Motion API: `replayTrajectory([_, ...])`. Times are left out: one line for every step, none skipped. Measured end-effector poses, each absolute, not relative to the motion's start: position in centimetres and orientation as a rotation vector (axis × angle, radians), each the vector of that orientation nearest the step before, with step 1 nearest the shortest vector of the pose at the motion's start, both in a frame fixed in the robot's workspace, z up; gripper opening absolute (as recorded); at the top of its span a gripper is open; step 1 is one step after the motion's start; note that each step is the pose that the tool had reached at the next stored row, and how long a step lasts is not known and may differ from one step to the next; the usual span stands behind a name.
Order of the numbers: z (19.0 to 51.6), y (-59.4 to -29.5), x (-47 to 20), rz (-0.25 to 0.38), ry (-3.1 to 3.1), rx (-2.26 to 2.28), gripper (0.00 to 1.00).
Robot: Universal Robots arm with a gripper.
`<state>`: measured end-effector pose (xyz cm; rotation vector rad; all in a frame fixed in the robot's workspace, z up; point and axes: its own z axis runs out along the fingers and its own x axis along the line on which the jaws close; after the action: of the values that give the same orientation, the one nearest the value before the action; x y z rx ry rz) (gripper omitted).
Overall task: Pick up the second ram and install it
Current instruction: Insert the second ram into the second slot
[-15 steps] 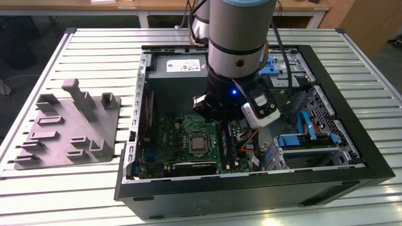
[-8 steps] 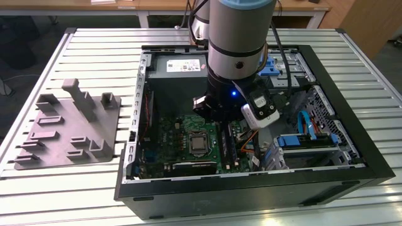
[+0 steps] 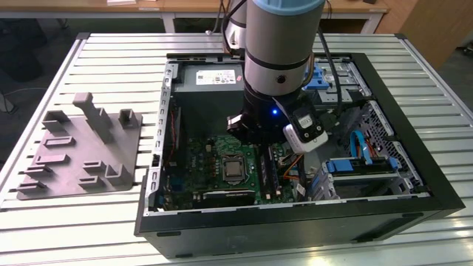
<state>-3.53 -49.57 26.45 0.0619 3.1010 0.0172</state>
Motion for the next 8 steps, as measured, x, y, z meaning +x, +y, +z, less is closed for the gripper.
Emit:
replayTrajectory([26.40,-49.57,-3.53,0.017,3.101,0.062,0.14])
replayTrajectory([26.33,-49.57,-3.53,0.017,3.101,0.062,0.14])
replayTrajectory([26.27,-49.57,-3.53,0.017,3.101,0.062,0.14])
replayTrajectory([26.20,-49.57,-3.53,0.017,3.101,0.063,0.14])
replayTrajectory([26.14,-49.57,-3.54,0.017,3.101,0.066,0.14])
replayTrajectory([26.07,-49.57,-3.53,0.017,3.101,0.069,0.14])
replayTrajectory([25.99,-49.57,-3.53,0.017,3.101,0.072,0.14])
replayTrajectory([25.88,-49.57,-3.53,0.017,3.101,0.075,0.14])
